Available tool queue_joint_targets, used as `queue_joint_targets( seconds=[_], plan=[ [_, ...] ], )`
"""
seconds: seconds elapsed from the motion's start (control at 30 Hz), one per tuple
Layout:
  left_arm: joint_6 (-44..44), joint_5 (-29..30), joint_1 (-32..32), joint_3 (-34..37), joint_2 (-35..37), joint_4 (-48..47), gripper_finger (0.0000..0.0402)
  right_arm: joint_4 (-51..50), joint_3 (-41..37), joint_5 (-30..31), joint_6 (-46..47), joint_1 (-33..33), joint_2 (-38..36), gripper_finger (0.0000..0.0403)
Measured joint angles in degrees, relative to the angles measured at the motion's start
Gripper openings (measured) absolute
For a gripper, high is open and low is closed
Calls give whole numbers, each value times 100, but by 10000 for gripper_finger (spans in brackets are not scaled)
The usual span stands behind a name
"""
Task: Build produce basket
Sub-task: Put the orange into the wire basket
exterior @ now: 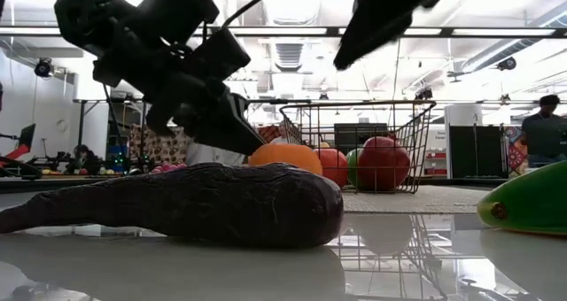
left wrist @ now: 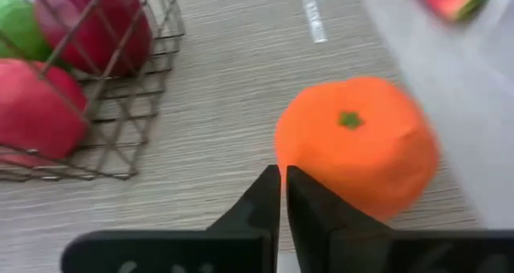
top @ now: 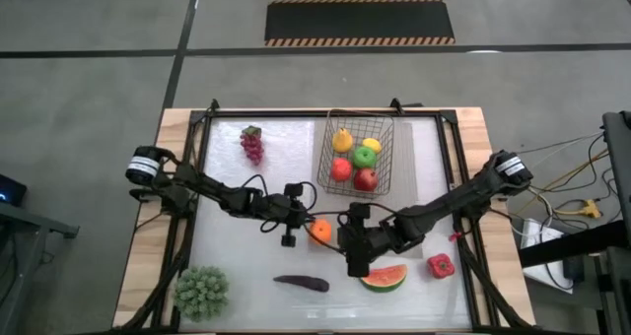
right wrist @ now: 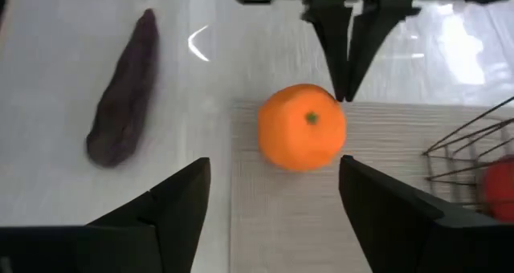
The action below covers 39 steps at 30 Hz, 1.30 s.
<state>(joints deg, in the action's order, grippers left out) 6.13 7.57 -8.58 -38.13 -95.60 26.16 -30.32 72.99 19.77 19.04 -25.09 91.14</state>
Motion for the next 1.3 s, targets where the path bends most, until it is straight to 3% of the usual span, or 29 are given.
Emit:
queue_joint_targets(
  seconds=[0.2, 0.43, 1.07, 1.3],
  plan=[
    [-284, -102, -175, -11, 8, 33, 1, 938, -214, 16, 23, 97, 567, 313],
    [-291, -15, -261, 2, 87, 36, 1, 1004, -76, 146, 56, 289, 1001, 365],
    [-301, -215, -473, 2, 73, 39, 1, 1310, -35, 231, 202, 486, 1588, 366],
    [-284, -280, -478, 7, 92, 37, 1, 1316, -35, 214, 202, 486, 1601, 303]
  ],
)
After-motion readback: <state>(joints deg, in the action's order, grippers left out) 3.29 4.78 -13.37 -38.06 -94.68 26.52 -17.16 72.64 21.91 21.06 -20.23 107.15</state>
